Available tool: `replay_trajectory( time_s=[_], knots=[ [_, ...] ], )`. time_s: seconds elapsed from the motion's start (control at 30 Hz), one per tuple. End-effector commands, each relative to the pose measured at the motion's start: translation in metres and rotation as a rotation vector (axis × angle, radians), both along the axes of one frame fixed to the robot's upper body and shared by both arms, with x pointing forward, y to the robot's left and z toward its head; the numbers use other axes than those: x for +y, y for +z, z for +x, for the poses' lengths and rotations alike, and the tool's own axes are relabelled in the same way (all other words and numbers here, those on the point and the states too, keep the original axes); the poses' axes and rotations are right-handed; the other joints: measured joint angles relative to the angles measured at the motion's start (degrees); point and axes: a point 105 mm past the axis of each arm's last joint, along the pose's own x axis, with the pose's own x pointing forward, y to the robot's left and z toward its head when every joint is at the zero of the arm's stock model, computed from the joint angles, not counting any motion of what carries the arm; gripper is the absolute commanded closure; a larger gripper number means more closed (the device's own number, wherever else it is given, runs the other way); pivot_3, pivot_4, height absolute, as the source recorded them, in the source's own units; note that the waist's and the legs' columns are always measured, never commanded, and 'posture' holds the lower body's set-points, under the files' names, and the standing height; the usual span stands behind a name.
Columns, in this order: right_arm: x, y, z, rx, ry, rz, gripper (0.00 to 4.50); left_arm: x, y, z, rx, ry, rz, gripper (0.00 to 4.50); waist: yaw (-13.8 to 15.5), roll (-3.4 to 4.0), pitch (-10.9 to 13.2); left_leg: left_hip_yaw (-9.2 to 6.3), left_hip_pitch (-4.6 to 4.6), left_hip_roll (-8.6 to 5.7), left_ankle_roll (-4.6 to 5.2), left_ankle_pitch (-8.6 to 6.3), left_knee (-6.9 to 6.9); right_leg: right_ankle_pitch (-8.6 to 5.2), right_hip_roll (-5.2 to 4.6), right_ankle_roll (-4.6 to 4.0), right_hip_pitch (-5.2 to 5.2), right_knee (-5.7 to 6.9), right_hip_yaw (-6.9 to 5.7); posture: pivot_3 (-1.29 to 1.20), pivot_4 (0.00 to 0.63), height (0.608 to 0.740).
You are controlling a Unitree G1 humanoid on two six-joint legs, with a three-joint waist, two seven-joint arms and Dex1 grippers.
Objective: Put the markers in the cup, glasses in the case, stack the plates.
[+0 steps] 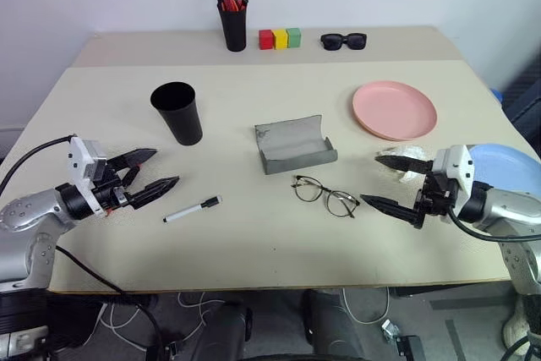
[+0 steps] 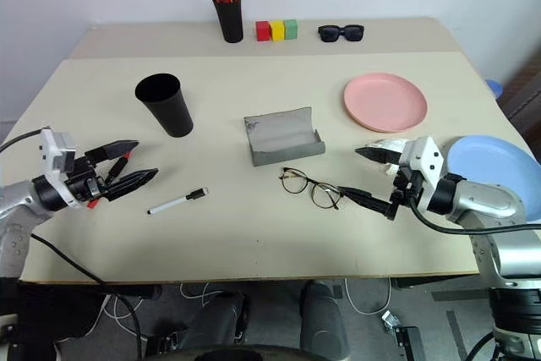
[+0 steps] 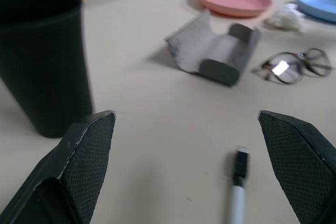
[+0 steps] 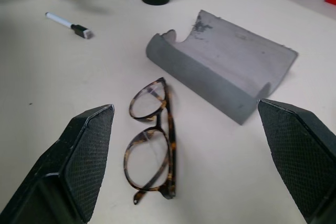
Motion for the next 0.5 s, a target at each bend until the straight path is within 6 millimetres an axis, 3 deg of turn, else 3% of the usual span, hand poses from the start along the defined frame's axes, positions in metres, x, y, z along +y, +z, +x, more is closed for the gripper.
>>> replay_trajectory(
  time_s=[0.03, 0.2, 0.4, 0.5],
  knots=[
    [0.003, 0.013, 0.000, -0.056, 0.012, 0.001, 0.05, -0.001, 0.012, 0.003, -0.047, -0.012, -0.033, 0.00, -0.1, 0.00, 0.0, 0.00, 0.00, 0.00, 0.00, 0.00, 0.00, 0.00, 0.00, 0.00, 0.00, 0.00, 0.00, 0.00, 0.150, 0.740],
    [0.009, 0.013, 0.002, -0.072, 0.006, 0.010, 0.05, 0.016, 0.023, 0.017, -0.094, 0.109, -0.064, 0.00, 0.1, 0.00, 0.0, -0.01, -0.01, 0.01, 0.00, 0.00, 0.02, 0.03, 0.01, 0.00, 0.00, -0.03, 0.00, 0.00, 0.150, 0.740],
    [0.016, 0.012, 0.005, -0.086, 0.013, 0.024, 0.05, 0.046, 0.006, 0.024, 0.067, 0.291, 0.057, 0.00, -0.1, 0.00, 0.0, 0.01, -0.01, 0.01, 0.01, -0.01, -0.02, 0.03, 0.03, 0.00, -0.01, -0.06, 0.01, 0.00, 0.150, 0.740],
    [0.023, 0.015, 0.011, -0.104, 0.032, 0.041, 0.05, 0.047, 0.026, 0.024, 0.005, 0.265, -0.014, 0.00, -0.1, 0.00, 0.0, 0.00, -0.02, 0.01, 0.02, -0.01, -0.01, 0.04, 0.03, 0.02, -0.01, -0.07, 0.01, 0.00, 0.150, 0.740]
  ],
)
